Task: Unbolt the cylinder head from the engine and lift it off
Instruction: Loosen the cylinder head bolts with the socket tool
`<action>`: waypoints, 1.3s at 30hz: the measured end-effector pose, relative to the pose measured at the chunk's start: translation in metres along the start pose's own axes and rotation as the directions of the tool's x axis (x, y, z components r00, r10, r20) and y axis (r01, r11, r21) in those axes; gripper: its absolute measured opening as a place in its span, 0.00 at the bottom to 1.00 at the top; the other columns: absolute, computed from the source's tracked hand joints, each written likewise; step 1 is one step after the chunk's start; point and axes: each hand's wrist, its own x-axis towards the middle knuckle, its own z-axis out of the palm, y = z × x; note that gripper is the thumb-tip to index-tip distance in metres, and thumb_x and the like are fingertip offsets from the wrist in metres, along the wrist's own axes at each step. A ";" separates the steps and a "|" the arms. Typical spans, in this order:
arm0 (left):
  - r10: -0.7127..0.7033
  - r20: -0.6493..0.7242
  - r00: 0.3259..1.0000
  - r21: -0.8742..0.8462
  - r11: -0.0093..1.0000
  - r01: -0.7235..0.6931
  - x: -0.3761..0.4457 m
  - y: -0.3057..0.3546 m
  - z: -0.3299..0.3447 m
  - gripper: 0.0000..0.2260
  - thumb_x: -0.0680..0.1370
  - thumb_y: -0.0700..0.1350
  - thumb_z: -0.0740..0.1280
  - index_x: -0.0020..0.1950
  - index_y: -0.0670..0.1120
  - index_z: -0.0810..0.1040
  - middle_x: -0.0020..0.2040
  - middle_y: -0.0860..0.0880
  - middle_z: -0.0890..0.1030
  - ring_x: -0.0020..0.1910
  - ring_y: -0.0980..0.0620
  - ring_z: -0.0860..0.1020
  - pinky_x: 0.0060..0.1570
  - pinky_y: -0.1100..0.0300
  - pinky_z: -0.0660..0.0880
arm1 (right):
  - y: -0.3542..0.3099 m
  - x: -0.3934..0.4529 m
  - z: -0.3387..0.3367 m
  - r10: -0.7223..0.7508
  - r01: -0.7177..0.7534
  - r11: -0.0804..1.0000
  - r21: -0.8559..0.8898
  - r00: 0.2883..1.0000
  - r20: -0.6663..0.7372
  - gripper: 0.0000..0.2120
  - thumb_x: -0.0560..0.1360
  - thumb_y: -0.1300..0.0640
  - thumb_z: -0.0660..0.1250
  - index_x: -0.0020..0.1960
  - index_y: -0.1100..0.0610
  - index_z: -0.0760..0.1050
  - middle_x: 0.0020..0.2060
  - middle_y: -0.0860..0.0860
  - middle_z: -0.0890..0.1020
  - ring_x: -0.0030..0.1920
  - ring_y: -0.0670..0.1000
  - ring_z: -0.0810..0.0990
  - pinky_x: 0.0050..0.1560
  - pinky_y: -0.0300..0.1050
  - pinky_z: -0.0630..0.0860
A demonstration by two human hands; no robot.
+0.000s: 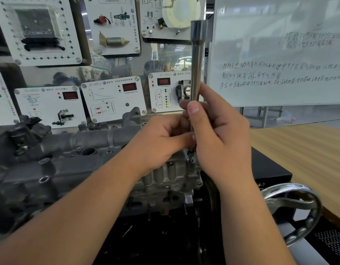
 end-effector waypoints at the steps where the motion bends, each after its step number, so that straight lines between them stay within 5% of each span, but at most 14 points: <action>1: 0.005 -0.006 1.000 0.017 1.000 -0.005 0.000 -0.001 0.000 0.13 0.78 0.39 0.69 0.59 0.32 0.80 0.53 0.35 0.84 0.55 0.37 0.82 0.58 0.44 0.79 | 0.000 -0.001 0.000 0.006 -0.006 1.000 0.001 1.000 0.005 0.21 0.81 0.48 0.63 0.72 0.52 0.74 0.53 0.44 0.86 0.57 0.42 0.83 0.57 0.49 0.81; 4: 0.023 -0.054 0.998 0.012 1.000 -0.023 -0.001 -0.001 -0.001 0.14 0.77 0.44 0.71 0.56 0.34 0.80 0.50 0.37 0.85 0.50 0.36 0.83 0.54 0.43 0.80 | 0.000 -0.001 0.000 0.018 -0.018 1.000 0.003 1.000 -0.011 0.21 0.80 0.44 0.62 0.69 0.51 0.77 0.54 0.43 0.85 0.58 0.41 0.82 0.58 0.47 0.81; 6: 0.064 -0.114 0.991 -0.002 0.998 -0.065 0.000 -0.002 -0.003 0.09 0.75 0.48 0.74 0.48 0.43 0.82 0.41 0.45 0.86 0.40 0.47 0.84 0.43 0.55 0.81 | -0.001 -0.001 -0.001 0.011 -0.012 1.000 -0.010 1.000 -0.029 0.18 0.81 0.44 0.60 0.64 0.49 0.80 0.51 0.42 0.86 0.55 0.39 0.83 0.55 0.41 0.80; 8: 0.083 -0.160 0.984 -0.010 0.996 -0.086 0.001 -0.003 -0.004 0.03 0.74 0.51 0.75 0.41 0.55 0.83 0.36 0.52 0.84 0.37 0.56 0.81 0.41 0.62 0.79 | -0.002 0.000 -0.003 0.018 -0.019 1.000 -0.010 0.999 -0.037 0.12 0.82 0.45 0.59 0.52 0.42 0.81 0.46 0.46 0.85 0.48 0.44 0.84 0.48 0.45 0.81; 10: 0.078 -0.202 0.976 0.000 0.997 -0.079 0.002 -0.007 -0.006 0.04 0.71 0.57 0.72 0.40 0.59 0.83 0.36 0.53 0.84 0.38 0.56 0.82 0.44 0.59 0.81 | 0.000 0.002 -0.007 0.055 -0.057 0.997 -0.061 0.998 -0.035 0.15 0.83 0.46 0.58 0.45 0.51 0.80 0.42 0.54 0.84 0.42 0.52 0.83 0.44 0.54 0.79; 12: 0.070 -0.218 0.974 0.024 0.998 -0.066 0.003 -0.008 -0.006 0.06 0.72 0.60 0.69 0.40 0.61 0.83 0.37 0.53 0.85 0.39 0.56 0.82 0.45 0.59 0.80 | 0.003 0.005 -0.013 0.119 -0.115 0.982 -0.150 0.993 0.020 0.14 0.81 0.49 0.62 0.45 0.55 0.81 0.38 0.53 0.83 0.37 0.50 0.81 0.39 0.49 0.79; 14: 0.052 -0.242 0.969 0.046 0.998 -0.042 0.004 -0.009 -0.006 0.07 0.76 0.59 0.67 0.41 0.62 0.82 0.38 0.54 0.85 0.36 0.59 0.79 0.42 0.62 0.77 | 0.008 0.007 -0.020 0.215 -0.169 0.944 -0.283 0.966 0.141 0.08 0.79 0.51 0.67 0.44 0.50 0.82 0.35 0.43 0.83 0.33 0.41 0.79 0.31 0.32 0.72; 17: 0.006 -0.302 0.953 0.035 0.999 0.005 0.007 -0.009 -0.007 0.09 0.78 0.56 0.66 0.39 0.62 0.82 0.36 0.54 0.84 0.30 0.61 0.72 0.35 0.67 0.70 | 0.012 0.008 -0.030 0.355 -0.171 0.865 -0.471 0.872 0.336 0.03 0.74 0.47 0.73 0.46 0.45 0.81 0.36 0.39 0.82 0.39 0.33 0.79 0.34 0.24 0.69; 20: -0.028 -0.319 0.947 -0.035 0.999 0.018 0.008 -0.009 -0.008 0.09 0.78 0.55 0.66 0.39 0.60 0.82 0.36 0.52 0.84 0.25 0.59 0.66 0.27 0.69 0.66 | 0.012 0.006 -0.033 0.389 -0.151 0.847 -0.510 0.829 0.401 0.08 0.71 0.50 0.78 0.50 0.45 0.84 0.38 0.39 0.83 0.39 0.32 0.78 0.35 0.24 0.70; 26: -0.084 -0.329 0.941 -0.034 0.996 0.077 0.009 -0.010 -0.008 0.08 0.82 0.51 0.66 0.46 0.51 0.81 0.36 0.53 0.85 0.27 0.59 0.69 0.29 0.68 0.69 | 0.011 0.005 -0.033 0.345 -0.096 0.858 -0.505 0.836 0.427 0.08 0.72 0.56 0.78 0.47 0.45 0.84 0.38 0.41 0.83 0.40 0.38 0.80 0.37 0.29 0.73; 28: -0.100 -0.319 0.943 -0.022 0.995 0.098 0.009 -0.011 -0.008 0.08 0.83 0.49 0.66 0.46 0.50 0.81 0.36 0.53 0.85 0.27 0.60 0.71 0.29 0.68 0.71 | 0.010 0.004 -0.031 0.286 -0.106 0.893 -0.438 0.884 0.369 0.09 0.72 0.56 0.77 0.45 0.43 0.82 0.36 0.42 0.83 0.37 0.39 0.81 0.38 0.33 0.75; 31: -0.120 -0.314 0.942 -0.007 0.992 0.124 0.010 -0.012 -0.008 0.08 0.83 0.48 0.65 0.46 0.49 0.80 0.37 0.53 0.85 0.27 0.60 0.71 0.29 0.69 0.71 | 0.006 0.005 -0.032 0.093 -0.068 0.957 -0.283 0.993 0.074 0.10 0.74 0.52 0.76 0.44 0.37 0.79 0.41 0.37 0.84 0.40 0.39 0.82 0.43 0.34 0.78; 33: -0.131 -0.315 0.940 0.005 0.990 0.140 0.011 -0.012 -0.008 0.09 0.84 0.48 0.65 0.45 0.49 0.80 0.37 0.53 0.85 0.27 0.60 0.72 0.30 0.68 0.72 | 0.001 0.005 -0.034 0.019 -0.032 0.984 -0.174 0.997 -0.075 0.09 0.74 0.50 0.74 0.45 0.36 0.79 0.41 0.38 0.84 0.42 0.41 0.84 0.45 0.39 0.80; 39: -0.176 -0.299 0.938 0.005 0.983 0.186 0.013 -0.013 -0.007 0.07 0.83 0.49 0.65 0.48 0.49 0.80 0.39 0.52 0.86 0.28 0.58 0.76 0.41 0.54 0.77 | 0.005 0.000 -0.024 0.029 -0.046 0.989 -0.144 0.993 -0.114 0.08 0.74 0.49 0.73 0.48 0.36 0.78 0.41 0.39 0.85 0.42 0.44 0.85 0.46 0.49 0.84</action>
